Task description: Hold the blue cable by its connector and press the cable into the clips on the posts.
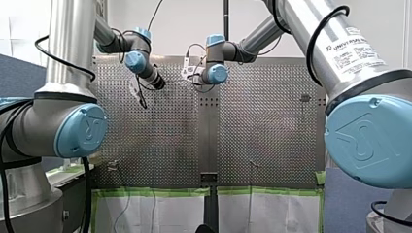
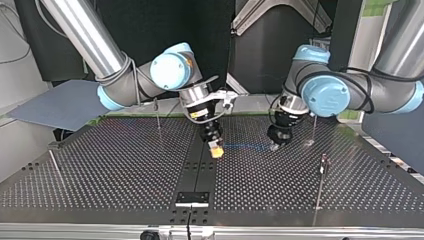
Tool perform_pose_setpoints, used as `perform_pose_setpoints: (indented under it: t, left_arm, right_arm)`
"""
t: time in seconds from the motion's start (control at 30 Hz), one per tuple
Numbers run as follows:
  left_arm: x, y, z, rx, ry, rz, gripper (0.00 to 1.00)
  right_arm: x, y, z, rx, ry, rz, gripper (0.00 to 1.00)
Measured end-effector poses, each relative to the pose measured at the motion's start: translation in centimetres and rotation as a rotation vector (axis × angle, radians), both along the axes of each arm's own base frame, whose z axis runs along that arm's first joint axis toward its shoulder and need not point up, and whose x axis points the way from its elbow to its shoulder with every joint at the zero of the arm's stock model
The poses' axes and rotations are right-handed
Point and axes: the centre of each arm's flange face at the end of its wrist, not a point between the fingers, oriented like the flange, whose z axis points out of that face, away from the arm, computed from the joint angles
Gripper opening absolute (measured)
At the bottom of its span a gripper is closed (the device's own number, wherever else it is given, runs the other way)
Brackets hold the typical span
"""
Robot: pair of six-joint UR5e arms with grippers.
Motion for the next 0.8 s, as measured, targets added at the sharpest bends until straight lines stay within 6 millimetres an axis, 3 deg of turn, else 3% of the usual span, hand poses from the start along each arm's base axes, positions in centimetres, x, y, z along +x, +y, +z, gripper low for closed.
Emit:
perform_pose_setpoints:
  t: [0.57,0.8]
  left_arm:
    - [-4.2,2.3,5.1,0.170,-0.050,0.131,0.04]
    - [-5.8,3.2,5.6,0.215,-0.050,0.184,0.04]
  right_arm:
    - [0.4,1.2,-1.2,0.014,0.015,0.008,0.00]
    - [0.5,1.3,-1.1,0.009,0.012,0.014,0.00]
